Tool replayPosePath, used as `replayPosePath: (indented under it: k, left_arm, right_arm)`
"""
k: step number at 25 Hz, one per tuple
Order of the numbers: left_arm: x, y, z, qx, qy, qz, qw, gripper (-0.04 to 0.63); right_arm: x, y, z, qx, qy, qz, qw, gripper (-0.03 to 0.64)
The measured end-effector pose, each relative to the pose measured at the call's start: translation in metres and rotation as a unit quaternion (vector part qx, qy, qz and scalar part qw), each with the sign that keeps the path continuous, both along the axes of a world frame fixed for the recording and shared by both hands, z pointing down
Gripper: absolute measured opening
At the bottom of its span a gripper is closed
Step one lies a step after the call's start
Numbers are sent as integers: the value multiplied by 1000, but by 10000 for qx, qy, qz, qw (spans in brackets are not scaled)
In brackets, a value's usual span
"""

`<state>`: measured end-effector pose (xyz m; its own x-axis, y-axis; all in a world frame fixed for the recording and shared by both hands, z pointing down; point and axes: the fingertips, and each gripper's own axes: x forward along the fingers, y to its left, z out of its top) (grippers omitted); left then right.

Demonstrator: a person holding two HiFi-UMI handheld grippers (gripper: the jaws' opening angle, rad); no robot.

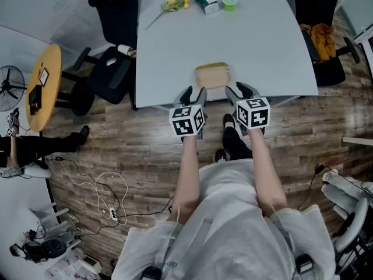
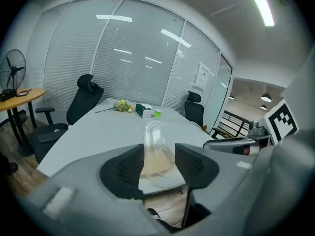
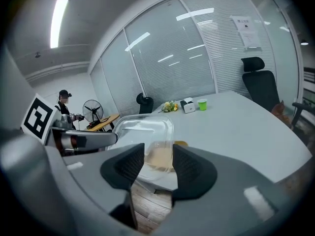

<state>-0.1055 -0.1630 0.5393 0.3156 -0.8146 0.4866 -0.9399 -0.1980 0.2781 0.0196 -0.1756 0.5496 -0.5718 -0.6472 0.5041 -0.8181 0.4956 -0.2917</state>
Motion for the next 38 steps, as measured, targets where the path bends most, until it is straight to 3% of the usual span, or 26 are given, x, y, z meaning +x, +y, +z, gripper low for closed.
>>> replayPosePath:
  k: [15,38]
  left_arm:
    - [9,35,-18,290,77,53,9995,187]
    - [10,61,-23,470,136,141,9987,141]
  right_arm:
    - [13,31,-21,233,-251,270,9990,163]
    - [26,69,-29,435,-69,589,9973,112]
